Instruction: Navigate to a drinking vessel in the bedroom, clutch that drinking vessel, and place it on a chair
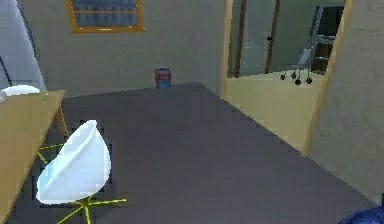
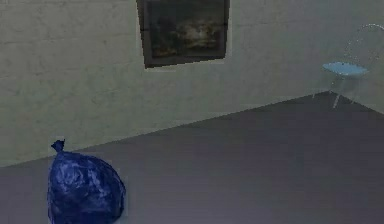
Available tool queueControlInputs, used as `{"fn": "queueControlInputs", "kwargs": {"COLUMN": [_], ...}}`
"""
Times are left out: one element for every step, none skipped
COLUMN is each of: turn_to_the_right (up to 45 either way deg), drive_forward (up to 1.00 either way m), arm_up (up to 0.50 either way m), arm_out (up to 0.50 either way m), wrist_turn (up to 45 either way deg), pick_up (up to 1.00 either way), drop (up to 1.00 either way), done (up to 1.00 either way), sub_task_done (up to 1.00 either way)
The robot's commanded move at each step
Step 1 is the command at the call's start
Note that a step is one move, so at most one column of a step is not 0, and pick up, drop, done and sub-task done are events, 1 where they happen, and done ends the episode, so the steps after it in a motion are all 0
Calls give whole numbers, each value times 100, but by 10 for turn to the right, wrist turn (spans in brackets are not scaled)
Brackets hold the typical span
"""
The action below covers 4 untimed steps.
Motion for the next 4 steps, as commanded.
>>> {"fn": "queueControlInputs", "kwargs": {"turn_to_the_right": [0, 90, 0, 150], "drive_forward": [30, 0, 55, 0], "arm_up": [0, 0, 0, 0], "arm_out": [0, 0, 0, 0], "wrist_turn": [0, 0, 0, 0], "pick_up": [0, 0, 0, 0], "drop": [0, 0, 0, 0], "done": [0, 0, 0, 0], "sub_task_done": [0, 0, 0, 0]}}
